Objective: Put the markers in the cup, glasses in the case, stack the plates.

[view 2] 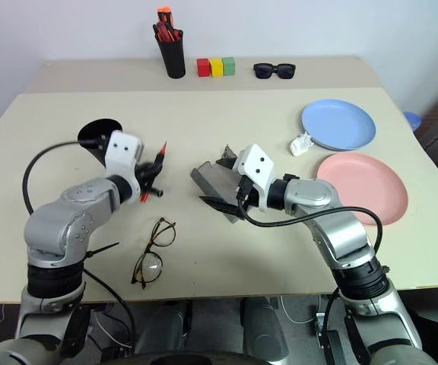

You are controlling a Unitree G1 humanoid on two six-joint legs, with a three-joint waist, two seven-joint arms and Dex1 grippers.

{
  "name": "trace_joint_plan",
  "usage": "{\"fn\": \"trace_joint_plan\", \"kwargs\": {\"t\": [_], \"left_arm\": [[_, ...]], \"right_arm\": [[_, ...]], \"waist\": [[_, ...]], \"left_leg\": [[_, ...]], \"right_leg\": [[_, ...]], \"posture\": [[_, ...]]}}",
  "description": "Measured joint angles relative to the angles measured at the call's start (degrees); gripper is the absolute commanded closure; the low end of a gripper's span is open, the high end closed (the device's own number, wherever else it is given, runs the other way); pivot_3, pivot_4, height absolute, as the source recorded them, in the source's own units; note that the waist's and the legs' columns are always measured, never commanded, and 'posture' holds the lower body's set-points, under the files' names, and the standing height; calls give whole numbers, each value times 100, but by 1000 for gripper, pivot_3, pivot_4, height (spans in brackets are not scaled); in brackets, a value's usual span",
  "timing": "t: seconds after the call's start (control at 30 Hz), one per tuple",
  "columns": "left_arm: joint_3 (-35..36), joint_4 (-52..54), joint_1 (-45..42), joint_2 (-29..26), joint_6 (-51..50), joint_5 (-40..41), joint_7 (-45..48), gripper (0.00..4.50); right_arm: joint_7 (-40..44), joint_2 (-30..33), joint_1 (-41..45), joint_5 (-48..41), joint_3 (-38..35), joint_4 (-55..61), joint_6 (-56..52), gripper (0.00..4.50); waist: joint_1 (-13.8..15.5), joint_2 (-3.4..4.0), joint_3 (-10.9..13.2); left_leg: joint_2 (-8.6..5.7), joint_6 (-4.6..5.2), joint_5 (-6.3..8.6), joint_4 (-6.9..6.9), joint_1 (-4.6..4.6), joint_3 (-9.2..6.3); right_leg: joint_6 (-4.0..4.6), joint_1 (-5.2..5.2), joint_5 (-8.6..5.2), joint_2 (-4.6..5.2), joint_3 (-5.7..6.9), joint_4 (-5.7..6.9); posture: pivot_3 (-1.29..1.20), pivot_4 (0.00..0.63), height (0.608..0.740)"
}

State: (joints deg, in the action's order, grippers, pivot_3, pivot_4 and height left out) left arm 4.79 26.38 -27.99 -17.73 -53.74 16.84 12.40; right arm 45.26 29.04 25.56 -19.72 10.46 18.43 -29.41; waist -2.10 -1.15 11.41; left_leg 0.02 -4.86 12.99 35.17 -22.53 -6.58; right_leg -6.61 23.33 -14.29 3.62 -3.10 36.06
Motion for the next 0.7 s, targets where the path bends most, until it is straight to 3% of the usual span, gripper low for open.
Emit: {"fn": "trace_joint_plan", "kwargs": {"t": [0.1, 0.23, 0.47, 0.7], "left_arm": [[434, -67, -554, 181, 1291, -142, -267, 4473], [719, -543, -831, -89, 2446, -839, -877, 4473], [1031, -1779, -721, -43, 3243, -1174, -1344, 4473], [718, -2000, -424, -22, 3586, -1298, -1165, 4473]], "right_arm": [[-177, -233, 123, 70, -13, -154, 120, 0], [-536, -612, 324, 122, -175, -413, 228, 0], [-1100, -1657, 826, -133, -269, -501, 185, 0], [-1177, -1793, 807, -135, -132, -454, 151, 0]], "waist": [[-5, 0, 0], [-42, 1, 0], [5, 0, -1], [-9, 0, -1]], "left_leg": [[0, 0, 0, 0, 0, 0], [0, 1, 0, -3, 6, 1], [-1, 1, 0, -1, -2, -1], [-2, 1, 0, -1, -1, -2]], "right_leg": [[-2, 0, 1, -1, 0, 0], [-3, 0, 2, -3, -1, 4], [-8, 1, 4, -1, 1, 4], [-9, 3, 6, -2, 0, 7]], "posture": [[0, 150, 740], [0, 150, 740], [0, 150, 740], [0, 150, 740]]}}
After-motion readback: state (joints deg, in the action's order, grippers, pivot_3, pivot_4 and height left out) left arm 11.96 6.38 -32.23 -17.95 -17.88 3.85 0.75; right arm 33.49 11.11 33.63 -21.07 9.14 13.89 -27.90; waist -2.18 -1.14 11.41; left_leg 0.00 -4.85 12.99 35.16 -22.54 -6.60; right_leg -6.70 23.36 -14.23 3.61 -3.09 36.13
